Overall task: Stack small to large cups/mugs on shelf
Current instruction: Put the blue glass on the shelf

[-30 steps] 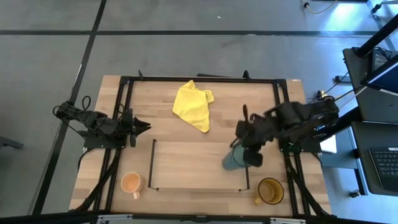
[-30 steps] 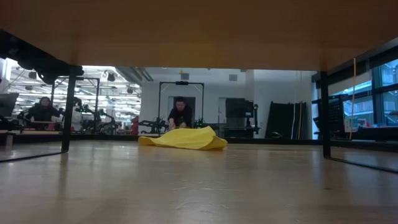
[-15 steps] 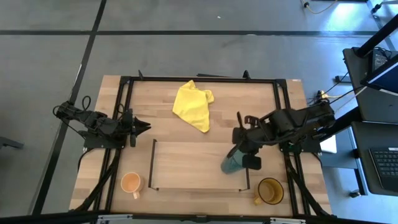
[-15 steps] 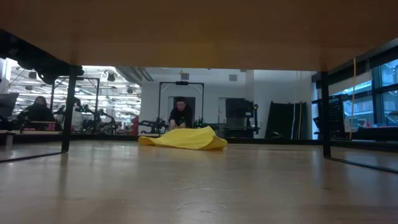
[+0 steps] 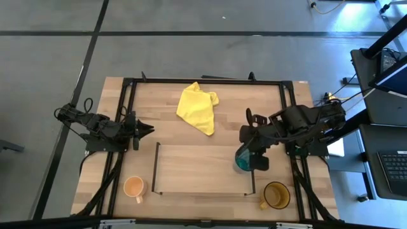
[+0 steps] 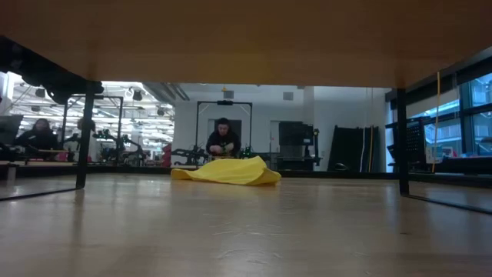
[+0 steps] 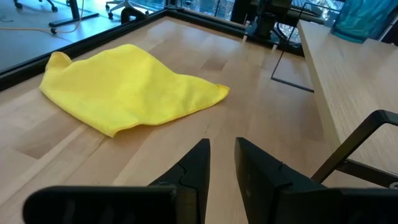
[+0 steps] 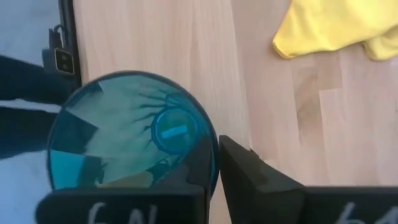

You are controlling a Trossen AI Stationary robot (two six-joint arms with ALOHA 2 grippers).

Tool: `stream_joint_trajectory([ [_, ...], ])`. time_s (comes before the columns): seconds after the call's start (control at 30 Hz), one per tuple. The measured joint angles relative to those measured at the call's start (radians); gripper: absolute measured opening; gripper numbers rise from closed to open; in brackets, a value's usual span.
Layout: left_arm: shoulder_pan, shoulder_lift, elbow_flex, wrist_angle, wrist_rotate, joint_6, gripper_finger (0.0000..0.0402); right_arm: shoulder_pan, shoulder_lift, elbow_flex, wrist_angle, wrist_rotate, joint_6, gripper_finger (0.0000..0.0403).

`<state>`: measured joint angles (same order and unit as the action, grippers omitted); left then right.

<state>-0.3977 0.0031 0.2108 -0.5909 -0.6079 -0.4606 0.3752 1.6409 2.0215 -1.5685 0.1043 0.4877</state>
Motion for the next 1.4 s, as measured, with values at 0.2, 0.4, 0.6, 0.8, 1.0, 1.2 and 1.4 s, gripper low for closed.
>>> stream_joint_trajectory([
  [0.2, 0.0, 0.0, 0.0, 0.0, 0.0, 0.0, 0.0069, 0.0, -0.001, 0.005, 0.055, -0.002, 0.0, 0.0032],
  [0.4, 0.0, 0.0, 0.0, 0.0, 0.0, 0.0, 0.0069, 0.0, -0.001, 0.005, 0.077, -0.02, 0.0, 0.0032],
  [0.6, 0.0, 0.0, 0.0, 0.0, 0.0, 0.0, 0.0069, 0.0, -0.001, 0.005, 0.098, -0.028, -0.001, 0.0032],
  [0.8, 0.0, 0.0, 0.0, 0.0, 0.0, 0.0, 0.0069, -0.013, 0.0, -0.017, 0.099, -0.061, 0.0, 0.0032],
  [1.0, 0.0, 0.0, 0.0, 0.0, 0.0, 0.0, 0.0069, -0.029, 0.0, -0.017, 0.092, -0.062, -0.003, 0.0045],
  [1.2, 0.0, 0.0, 0.0, 0.0, 0.0, 0.0, 0.0069, -0.045, 0.0, -0.018, 0.111, -0.081, -0.004, 0.0068],
  [1.4, 0.0, 0.0, 0.0, 0.0, 0.0, 0.0, 0.0069, -0.046, 0.003, -0.018, 0.151, -0.108, -0.019, 0.0069],
])
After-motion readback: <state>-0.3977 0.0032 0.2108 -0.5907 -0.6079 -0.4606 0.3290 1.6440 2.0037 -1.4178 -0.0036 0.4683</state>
